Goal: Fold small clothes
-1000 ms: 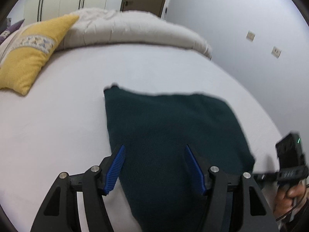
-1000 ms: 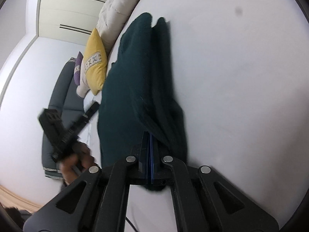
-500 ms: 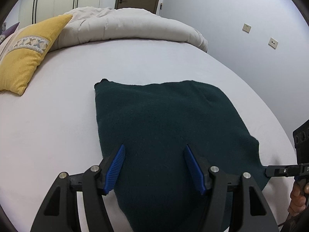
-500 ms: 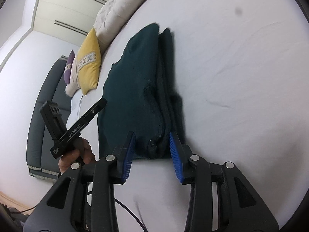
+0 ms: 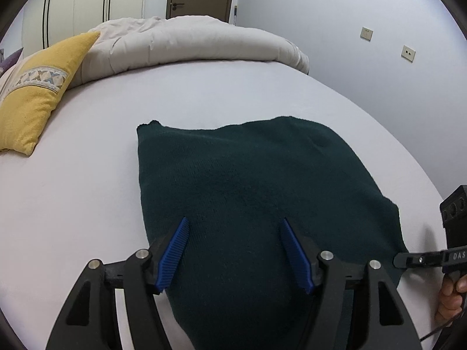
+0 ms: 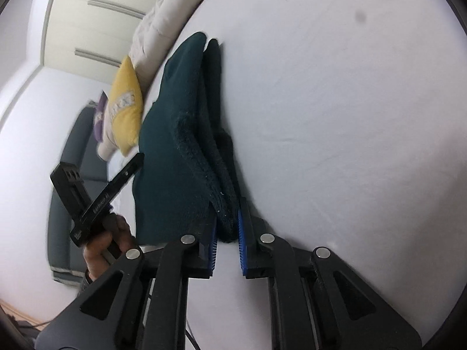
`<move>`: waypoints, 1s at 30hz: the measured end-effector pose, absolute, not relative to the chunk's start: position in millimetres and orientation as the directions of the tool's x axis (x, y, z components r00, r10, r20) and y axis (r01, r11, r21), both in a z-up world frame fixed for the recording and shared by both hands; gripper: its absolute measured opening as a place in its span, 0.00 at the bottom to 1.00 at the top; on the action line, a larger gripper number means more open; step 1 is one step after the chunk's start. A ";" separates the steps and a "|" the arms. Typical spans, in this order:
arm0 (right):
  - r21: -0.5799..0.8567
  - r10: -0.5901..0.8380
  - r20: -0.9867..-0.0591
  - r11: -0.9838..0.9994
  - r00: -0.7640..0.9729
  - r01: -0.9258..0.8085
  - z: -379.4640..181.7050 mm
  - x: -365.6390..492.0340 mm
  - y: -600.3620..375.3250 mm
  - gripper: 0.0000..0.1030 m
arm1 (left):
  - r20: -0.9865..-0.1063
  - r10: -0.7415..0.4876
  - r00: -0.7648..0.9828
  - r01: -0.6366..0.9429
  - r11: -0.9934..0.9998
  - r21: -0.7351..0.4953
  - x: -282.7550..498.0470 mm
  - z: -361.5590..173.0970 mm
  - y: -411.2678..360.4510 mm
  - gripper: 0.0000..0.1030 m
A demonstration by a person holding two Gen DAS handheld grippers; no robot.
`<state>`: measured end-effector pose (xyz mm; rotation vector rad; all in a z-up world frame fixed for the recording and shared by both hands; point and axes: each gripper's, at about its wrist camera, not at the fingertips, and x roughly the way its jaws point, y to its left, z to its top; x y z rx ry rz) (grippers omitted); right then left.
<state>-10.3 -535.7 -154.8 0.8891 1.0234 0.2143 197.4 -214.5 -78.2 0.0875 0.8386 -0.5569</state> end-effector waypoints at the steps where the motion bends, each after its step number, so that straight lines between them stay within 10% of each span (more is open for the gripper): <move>1: 0.706 0.532 -0.672 0.671 0.515 0.228 -149.6 -7.2 -532.4 0.15 | -0.726 -0.433 0.533 0.499 0.855 -0.144 199.2 -77.7 -214.5 0.66; 7: 0.628 0.450 -0.699 0.758 0.556 0.176 -80.0 16.0 -540.7 0.27 | -0.726 -0.438 0.530 0.497 0.854 -0.153 205.1 -77.9 -214.3 0.68; 11: 0.666 0.519 -0.658 0.739 0.546 0.101 -59.4 83.0 -529.5 0.55 | -0.726 -0.448 0.522 0.490 0.854 -0.175 207.3 -78.3 -214.1 0.69; 17: 0.366 0.224 -0.876 0.886 0.426 0.286 -106.5 175.1 -529.7 0.56 | -0.721 -0.463 0.515 0.494 0.848 -0.191 210.6 -80.0 -213.8 0.69; 22: 0.509 0.329 -0.804 0.811 0.495 0.289 -116.4 186.9 -543.6 0.17 | -0.714 -0.468 0.520 0.494 0.847 -0.196 215.6 -83.8 -216.2 0.71; 30: 0.694 0.434 -0.670 0.653 0.602 0.302 -148.7 163.7 -574.4 0.17 | -0.696 -0.490 0.524 0.499 0.839 -0.216 217.0 -86.2 -216.6 0.73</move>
